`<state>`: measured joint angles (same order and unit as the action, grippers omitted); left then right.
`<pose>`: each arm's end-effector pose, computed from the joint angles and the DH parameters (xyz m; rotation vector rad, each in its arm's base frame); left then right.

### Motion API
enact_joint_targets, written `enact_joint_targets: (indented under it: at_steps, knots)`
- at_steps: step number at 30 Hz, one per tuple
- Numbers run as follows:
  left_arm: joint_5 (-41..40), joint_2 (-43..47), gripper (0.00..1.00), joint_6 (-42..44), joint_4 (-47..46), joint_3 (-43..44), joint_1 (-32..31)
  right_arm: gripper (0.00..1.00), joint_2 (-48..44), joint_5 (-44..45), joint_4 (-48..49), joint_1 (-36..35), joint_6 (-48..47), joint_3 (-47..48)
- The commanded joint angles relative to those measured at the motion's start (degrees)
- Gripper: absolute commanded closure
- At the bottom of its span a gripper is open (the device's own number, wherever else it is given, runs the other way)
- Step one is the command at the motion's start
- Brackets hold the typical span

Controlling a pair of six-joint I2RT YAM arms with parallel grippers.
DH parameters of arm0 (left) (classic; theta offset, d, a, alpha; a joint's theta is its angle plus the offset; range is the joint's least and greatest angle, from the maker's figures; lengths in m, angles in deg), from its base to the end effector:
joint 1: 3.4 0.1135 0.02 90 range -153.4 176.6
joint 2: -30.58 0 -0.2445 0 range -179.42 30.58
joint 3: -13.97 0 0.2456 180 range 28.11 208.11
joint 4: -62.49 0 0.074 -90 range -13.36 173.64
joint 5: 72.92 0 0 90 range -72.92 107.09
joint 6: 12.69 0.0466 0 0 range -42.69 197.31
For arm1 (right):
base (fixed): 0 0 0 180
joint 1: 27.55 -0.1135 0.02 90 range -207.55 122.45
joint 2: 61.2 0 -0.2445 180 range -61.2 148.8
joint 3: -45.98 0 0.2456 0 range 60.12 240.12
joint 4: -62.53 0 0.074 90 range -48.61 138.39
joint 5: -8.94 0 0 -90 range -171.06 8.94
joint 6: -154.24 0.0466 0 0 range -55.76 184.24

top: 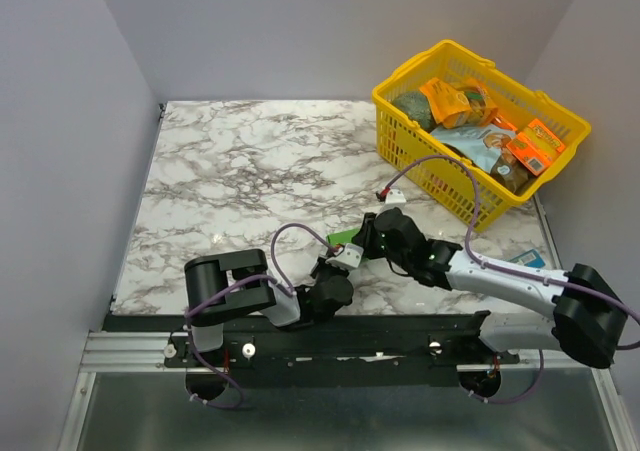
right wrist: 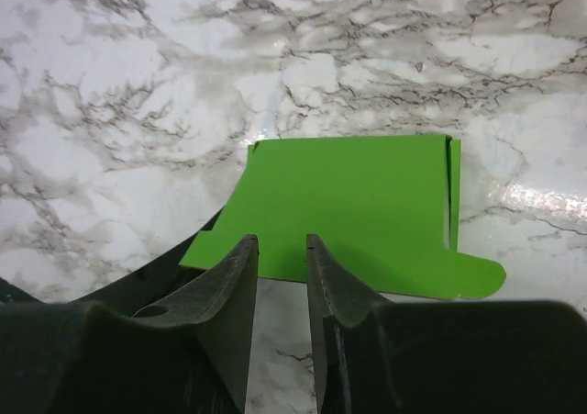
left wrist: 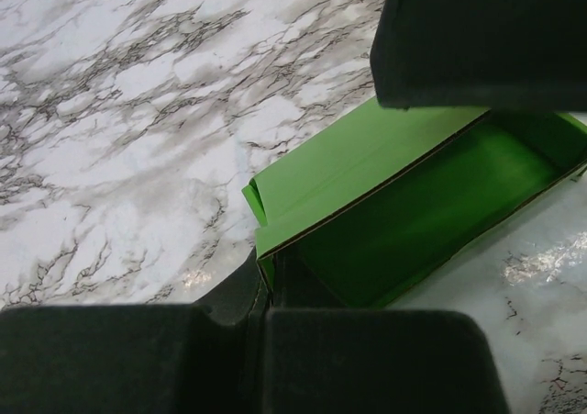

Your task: Fold the paper box

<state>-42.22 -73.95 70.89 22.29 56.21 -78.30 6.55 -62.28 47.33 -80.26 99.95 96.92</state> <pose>0.1132 -0.2658 0.0960 0.4049 1.7169 -0.0114 0.1711 0.1999 0.2062 -0.1224 2.1466 0.5736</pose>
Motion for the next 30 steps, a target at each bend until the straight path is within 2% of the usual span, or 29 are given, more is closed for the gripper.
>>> enact_joint_targets:
  at_steps: [1, 5, 7, 8, 11, 18, 30]
  knots:
    - [6.1, -0.5, 0.99, 0.0, 6.0, -1.7, -0.9, 0.67, 5.8, -5.5, 3.2, 0.8, 1.7, 1.3]
    - [8.9, 2.0, 0.47, 1.7, 6.2, -2.5, -0.9, 0.67, 8.8, -6.7, 3.5, 0.9, 4.5, -0.3]
    - [9.6, 4.0, 0.36, 1.7, 9.3, -2.1, -1.2, 0.68, 9.8, -6.8, 3.5, 1.3, 5.2, -0.4]
    - [10.8, 4.8, 0.25, 1.6, 10.4, -1.9, -1.1, 0.68, 10.5, -6.9, 3.4, 1.3, 5.2, -0.3]
    - [14.7, 7.8, 0.13, 1.1, 14.3, -1.8, -1.1, 0.68, 11.5, -7.7, 3.4, 1.9, 5.6, -0.2]
    - [21.8, 15.0, 0.02, -1.4, 23.6, -1.9, -1.2, 0.69, 11.8, -5.1, 3.4, 2.0, 7.2, -1.5]
    - [28.1, 24.5, 0.01, -10.4, 33.0, -4.9, -1.1, 0.69, 9.8, -1.7, 3.4, 2.1, 8.9, -3.0]
